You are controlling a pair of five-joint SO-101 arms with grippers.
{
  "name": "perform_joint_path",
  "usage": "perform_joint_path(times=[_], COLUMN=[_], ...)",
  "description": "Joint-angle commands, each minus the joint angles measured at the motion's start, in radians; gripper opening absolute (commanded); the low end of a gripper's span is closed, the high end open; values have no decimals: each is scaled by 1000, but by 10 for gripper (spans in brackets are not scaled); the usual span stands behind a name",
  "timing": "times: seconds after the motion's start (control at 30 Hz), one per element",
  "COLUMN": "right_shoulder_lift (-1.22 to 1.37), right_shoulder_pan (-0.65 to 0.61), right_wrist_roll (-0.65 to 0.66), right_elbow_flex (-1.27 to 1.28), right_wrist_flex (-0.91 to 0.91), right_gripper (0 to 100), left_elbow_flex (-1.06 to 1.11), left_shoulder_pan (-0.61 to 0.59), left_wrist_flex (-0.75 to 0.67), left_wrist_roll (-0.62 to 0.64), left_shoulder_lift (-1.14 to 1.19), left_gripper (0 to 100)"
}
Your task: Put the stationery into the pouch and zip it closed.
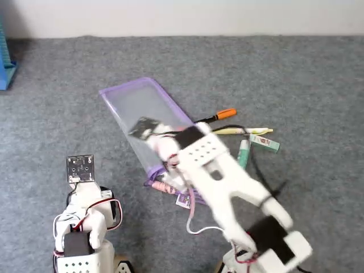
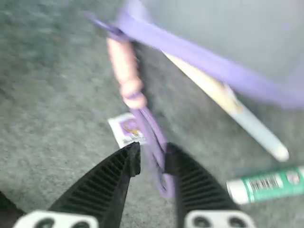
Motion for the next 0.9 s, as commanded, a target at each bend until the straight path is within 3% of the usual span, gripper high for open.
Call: perform_joint_path(times=[0.0,0.27,0.53,0.77,0.87], right_shoulder_lift=[71,254,384,467,464], right_shoulder_pan=[-65,-177,-171,-171,-162], right_wrist_roll=[-44,-51,-46,-44,-44], right_elbow_flex=[-124,-206,-206,-206,-206], right_wrist_flex=[15,-41,-150,-173,-170], right_gripper=[211,201,121,110,29], left_elbow_flex=[-12,-12,-12,-12,-12], left_shoulder_pan=[3,3,3,3,3], left_wrist_flex=[3,3,3,3,3], left_wrist_roll=[6,6,6,6,6], left_shoulder_lift=[-15,-15,-15,-15,-15], left_gripper=[14,14,14,14,14])
